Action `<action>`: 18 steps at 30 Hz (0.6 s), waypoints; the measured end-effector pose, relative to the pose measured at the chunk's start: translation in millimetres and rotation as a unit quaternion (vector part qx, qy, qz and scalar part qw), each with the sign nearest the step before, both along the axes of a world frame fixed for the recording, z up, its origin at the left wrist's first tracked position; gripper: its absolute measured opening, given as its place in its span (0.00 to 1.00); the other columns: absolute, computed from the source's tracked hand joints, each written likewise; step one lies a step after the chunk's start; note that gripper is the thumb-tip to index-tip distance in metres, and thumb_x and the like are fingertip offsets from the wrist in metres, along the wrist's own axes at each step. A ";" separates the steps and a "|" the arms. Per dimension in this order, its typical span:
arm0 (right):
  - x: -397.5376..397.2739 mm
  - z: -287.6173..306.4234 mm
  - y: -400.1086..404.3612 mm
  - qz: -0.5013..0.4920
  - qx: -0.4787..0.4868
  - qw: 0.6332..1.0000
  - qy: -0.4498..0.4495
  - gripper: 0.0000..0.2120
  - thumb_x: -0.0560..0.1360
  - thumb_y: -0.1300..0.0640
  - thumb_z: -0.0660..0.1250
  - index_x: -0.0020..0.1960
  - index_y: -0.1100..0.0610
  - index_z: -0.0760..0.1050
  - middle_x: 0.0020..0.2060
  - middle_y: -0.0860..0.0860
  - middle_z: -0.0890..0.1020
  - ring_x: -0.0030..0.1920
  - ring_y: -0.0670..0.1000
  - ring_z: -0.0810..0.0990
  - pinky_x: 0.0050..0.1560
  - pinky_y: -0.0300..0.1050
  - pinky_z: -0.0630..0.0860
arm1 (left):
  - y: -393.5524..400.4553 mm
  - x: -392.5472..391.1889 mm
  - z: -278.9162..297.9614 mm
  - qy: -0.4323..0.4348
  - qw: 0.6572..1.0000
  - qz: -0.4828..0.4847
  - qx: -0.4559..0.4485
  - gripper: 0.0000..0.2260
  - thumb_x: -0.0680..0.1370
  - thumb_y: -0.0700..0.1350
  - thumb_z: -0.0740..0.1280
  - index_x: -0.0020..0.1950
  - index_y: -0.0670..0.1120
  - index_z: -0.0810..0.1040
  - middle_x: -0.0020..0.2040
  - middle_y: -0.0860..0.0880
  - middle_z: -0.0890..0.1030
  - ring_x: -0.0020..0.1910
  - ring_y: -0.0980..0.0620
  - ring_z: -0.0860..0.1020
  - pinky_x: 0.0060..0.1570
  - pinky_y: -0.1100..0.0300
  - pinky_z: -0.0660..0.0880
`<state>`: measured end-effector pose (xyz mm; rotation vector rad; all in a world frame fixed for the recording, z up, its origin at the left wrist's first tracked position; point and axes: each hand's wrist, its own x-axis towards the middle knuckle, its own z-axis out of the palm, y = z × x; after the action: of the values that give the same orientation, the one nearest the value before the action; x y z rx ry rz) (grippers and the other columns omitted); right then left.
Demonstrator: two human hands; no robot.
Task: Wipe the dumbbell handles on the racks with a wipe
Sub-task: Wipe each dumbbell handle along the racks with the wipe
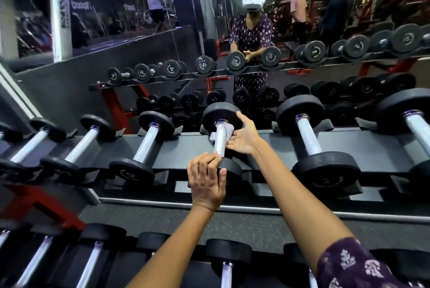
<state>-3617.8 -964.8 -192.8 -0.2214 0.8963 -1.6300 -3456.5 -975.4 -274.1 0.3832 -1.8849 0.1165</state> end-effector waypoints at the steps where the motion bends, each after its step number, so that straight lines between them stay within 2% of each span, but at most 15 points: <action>1: -2.4 -1.0 0.9 -0.013 -0.016 1.000 -0.023 0.39 0.73 0.38 0.60 0.65 0.73 0.64 0.61 0.65 0.73 0.53 0.61 0.77 0.48 0.53 0.76 | 0.1 -0.2 0.5 0.001 1.000 -0.001 -0.001 0.15 0.84 0.53 0.48 0.58 0.45 0.69 0.57 0.48 0.70 0.54 0.46 0.71 0.56 0.49 0.67; 4: 2.2 0.6 -4.1 -0.040 -0.051 0.996 -0.064 0.40 0.73 0.38 0.59 0.66 0.73 0.64 0.64 0.66 0.71 0.63 0.63 0.73 0.53 0.54 0.75 | -0.7 -1.1 2.6 0.001 1.000 0.001 -0.002 0.15 0.84 0.52 0.48 0.58 0.45 0.69 0.57 0.48 0.71 0.54 0.46 0.71 0.56 0.49 0.67; 6: 8.7 -0.6 -2.1 -0.003 -0.016 1.000 -0.006 0.40 0.73 0.36 0.58 0.64 0.73 0.66 0.64 0.66 0.72 0.62 0.62 0.74 0.53 0.52 0.75 | -0.1 0.6 1.5 0.001 1.000 -0.001 -0.003 0.15 0.84 0.52 0.48 0.58 0.45 0.69 0.57 0.48 0.70 0.54 0.46 0.71 0.55 0.49 0.67; 8: 7.6 -2.3 8.5 0.037 0.022 0.997 0.059 0.43 0.72 0.33 0.56 0.64 0.73 0.66 0.60 0.65 0.74 0.57 0.62 0.76 0.49 0.51 0.76 | 0.4 0.5 1.2 0.005 1.000 -0.002 -0.006 0.15 0.84 0.52 0.48 0.58 0.45 0.69 0.57 0.47 0.70 0.54 0.46 0.71 0.55 0.49 0.67; 10: 2.5 -4.6 15.3 0.029 0.018 0.998 0.048 0.46 0.71 0.30 0.55 0.64 0.73 0.65 0.58 0.66 0.75 0.54 0.62 0.77 0.49 0.53 0.76 | 0.4 -0.7 1.7 0.008 1.000 -0.002 -0.007 0.15 0.84 0.52 0.48 0.58 0.45 0.69 0.57 0.47 0.70 0.54 0.45 0.70 0.55 0.49 0.67; 12: 5.5 0.4 11.2 -0.013 -0.020 1.000 -0.010 0.47 0.71 0.30 0.54 0.66 0.73 0.64 0.62 0.66 0.73 0.60 0.62 0.75 0.50 0.53 0.75 | 0.4 -1.0 3.6 0.007 1.000 0.002 -0.004 0.15 0.84 0.52 0.48 0.58 0.45 0.69 0.57 0.48 0.70 0.54 0.45 0.70 0.55 0.49 0.67; 14: 15.0 5.3 5.5 -0.006 -0.009 1.000 0.015 0.47 0.71 0.29 0.52 0.68 0.71 0.64 0.65 0.66 0.71 0.63 0.61 0.73 0.50 0.49 0.75 | 1.3 -0.6 4.5 0.008 1.000 0.001 0.002 0.15 0.84 0.53 0.48 0.58 0.45 0.69 0.57 0.48 0.70 0.54 0.46 0.70 0.55 0.49 0.67; 16: 21.9 3.9 11.5 0.040 0.032 0.995 0.085 0.49 0.71 0.28 0.49 0.68 0.72 0.62 0.61 0.65 0.73 0.58 0.60 0.75 0.49 0.48 0.74 | 2.6 1.3 2.8 0.009 1.000 -0.002 0.003 0.16 0.84 0.53 0.48 0.58 0.45 0.69 0.57 0.48 0.70 0.54 0.46 0.70 0.55 0.49 0.66; 18: 17.6 0.6 24.0 0.067 0.044 0.992 0.102 0.52 0.70 0.26 0.49 0.67 0.73 0.62 0.55 0.64 0.77 0.53 0.60 0.77 0.51 0.49 0.74 | 2.1 0.1 2.4 0.008 1.000 -0.002 0.003 0.16 0.84 0.53 0.48 0.58 0.45 0.69 0.57 0.48 0.70 0.54 0.46 0.70 0.55 0.49 0.66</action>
<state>-3600.1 -940.7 -192.2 -0.3847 1.0837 -1.4580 -3456.4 -973.3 -271.6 0.3822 -1.8696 0.1051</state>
